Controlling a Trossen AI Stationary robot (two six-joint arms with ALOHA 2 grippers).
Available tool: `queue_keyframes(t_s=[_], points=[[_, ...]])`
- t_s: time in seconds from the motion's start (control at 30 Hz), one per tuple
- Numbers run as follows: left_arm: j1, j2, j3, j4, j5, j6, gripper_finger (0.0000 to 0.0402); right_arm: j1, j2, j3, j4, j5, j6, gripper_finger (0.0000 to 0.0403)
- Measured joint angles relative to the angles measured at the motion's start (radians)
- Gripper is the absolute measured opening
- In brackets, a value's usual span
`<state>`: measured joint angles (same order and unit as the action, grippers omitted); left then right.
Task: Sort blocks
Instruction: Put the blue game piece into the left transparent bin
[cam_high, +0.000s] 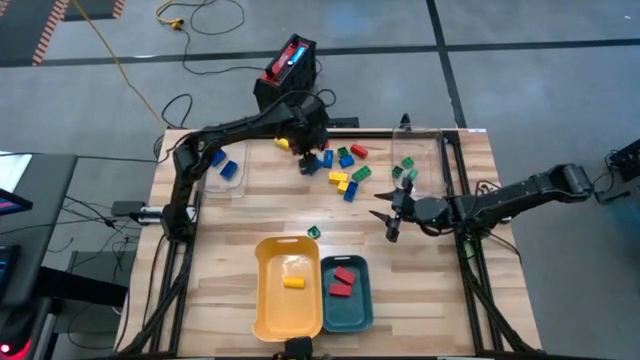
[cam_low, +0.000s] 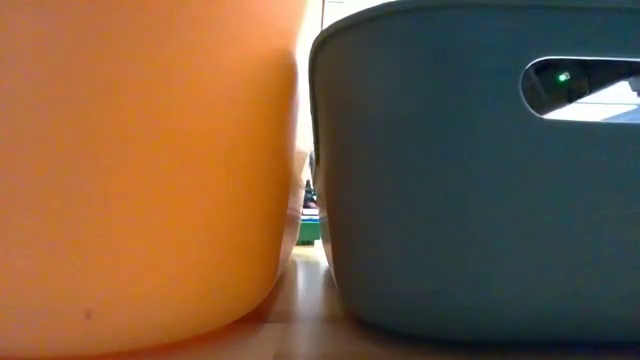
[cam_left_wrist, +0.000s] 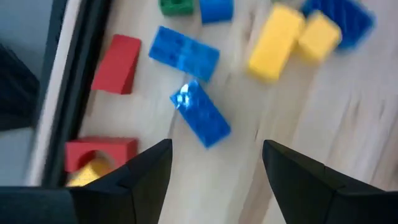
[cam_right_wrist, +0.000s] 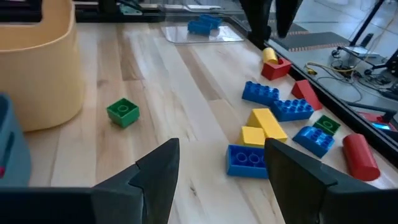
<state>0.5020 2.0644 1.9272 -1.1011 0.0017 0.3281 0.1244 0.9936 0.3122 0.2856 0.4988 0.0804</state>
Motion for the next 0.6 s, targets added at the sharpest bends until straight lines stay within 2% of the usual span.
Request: queue_keyframes(t_s=[0.07,0.17,0.2,0.33,0.43,0.53,0.6], points=[[-0.023,-0.004,0.022,-0.096,0.011,0.152,0.0245,-0.001,0.000,0.000,-0.010,0.000,0.004,0.0248],[-0.076,-0.041,-0.029,-0.124,0.168,0.274,0.0245,-0.002,0.000,0.000,-0.028,0.000,0.023,0.0248],[-0.106,-0.052,-0.046,-0.115,0.185,0.304,0.0245,-0.001,0.000,0.000,-0.028,0.000,0.024,0.0248],[-0.221,-0.074,-0.085,-0.123,0.052,0.453,0.0245,-0.001,0.000,0.000,-0.014,0.000,0.020,0.0248],[-0.290,-0.064,-0.104,-0.114,0.007,0.526,0.0245,-0.002,0.001,0.000,0.006,0.000,0.020,0.0248],[-0.346,-0.073,-0.112,-0.102,-0.061,0.511,0.0245,-0.006,0.003,0.000,0.017,0.000,0.041,0.0248],[-0.371,-0.071,-0.110,-0.082,-0.067,0.481,0.0245,-0.009,0.003,0.000,0.016,0.000,0.074,0.0248]])
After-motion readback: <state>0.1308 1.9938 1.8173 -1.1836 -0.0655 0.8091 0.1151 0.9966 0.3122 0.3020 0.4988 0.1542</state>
